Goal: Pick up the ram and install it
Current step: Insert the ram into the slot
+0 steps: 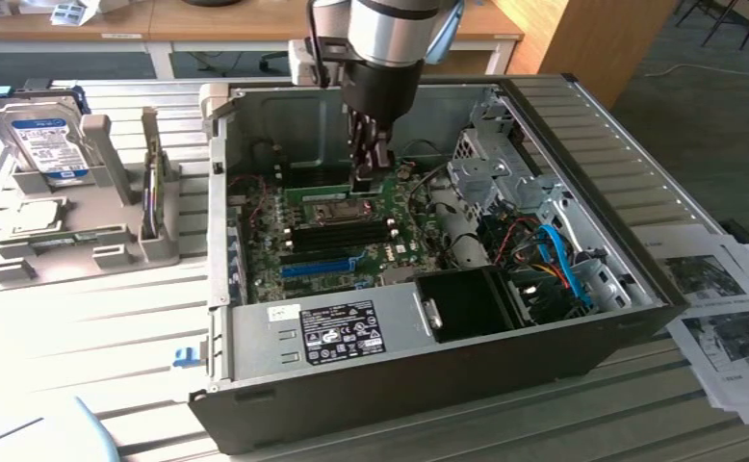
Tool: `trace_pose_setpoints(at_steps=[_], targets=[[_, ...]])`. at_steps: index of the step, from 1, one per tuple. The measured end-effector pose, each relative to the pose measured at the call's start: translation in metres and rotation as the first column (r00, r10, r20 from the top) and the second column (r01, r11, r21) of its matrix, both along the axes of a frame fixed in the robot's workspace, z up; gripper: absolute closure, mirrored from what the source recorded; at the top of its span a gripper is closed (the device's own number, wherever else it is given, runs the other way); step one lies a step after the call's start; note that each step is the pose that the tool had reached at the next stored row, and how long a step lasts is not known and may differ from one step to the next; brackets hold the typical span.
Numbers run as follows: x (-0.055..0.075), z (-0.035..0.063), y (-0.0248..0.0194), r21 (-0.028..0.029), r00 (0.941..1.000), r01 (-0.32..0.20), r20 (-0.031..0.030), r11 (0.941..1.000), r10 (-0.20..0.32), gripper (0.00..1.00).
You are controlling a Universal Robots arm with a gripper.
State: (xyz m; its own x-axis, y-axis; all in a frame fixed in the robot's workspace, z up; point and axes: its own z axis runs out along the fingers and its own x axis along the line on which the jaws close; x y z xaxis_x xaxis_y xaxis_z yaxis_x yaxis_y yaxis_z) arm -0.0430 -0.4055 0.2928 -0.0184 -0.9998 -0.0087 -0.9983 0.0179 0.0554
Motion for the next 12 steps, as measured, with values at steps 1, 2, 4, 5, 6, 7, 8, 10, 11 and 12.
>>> trace_pose_setpoints(at_steps=[1, 2, 4, 5, 6, 7, 8, 10, 11, 12], targets=[[0.000, -0.0019, 0.0000, -0.0001, 1.0000, 0.000, 0.0000, 1.0000, 0.000, 0.89], [0.000, -0.0037, 0.0000, -0.0001, 1.0000, 0.000, -0.0001, 1.0000, 0.000, 0.89], [0.000, -0.0073, 0.0000, -0.0001, 1.0000, 0.000, -0.0001, 1.0000, 0.000, 0.89], [0.000, -0.0091, 0.0000, -0.0001, 1.0000, 0.000, -0.0003, 1.0000, 0.000, 0.89], [0.000, -0.0109, 0.0000, -0.0001, 1.0000, 0.000, -0.0005, 1.0000, 0.000, 0.89], [0.000, -0.0124, 0.0000, -0.0001, 1.0000, 0.000, -0.0010, 1.0000, 0.000, 0.89], [0.000, -0.0127, 0.0000, -0.0001, 1.0000, 0.000, -0.0011, 1.0000, 0.000, 0.89], [0.000, -0.0127, 0.0000, -0.0002, 1.0000, 0.000, -0.0012, 1.0000, 0.000, 0.89], [0.000, -0.0127, 0.0000, -0.0002, 1.0000, 0.000, -0.0012, 1.0000, 0.000, 0.89], [0.000, -0.0127, 0.0000, -0.0001, 1.0000, 0.000, -0.0012, 1.0000, 0.000, 0.89]])
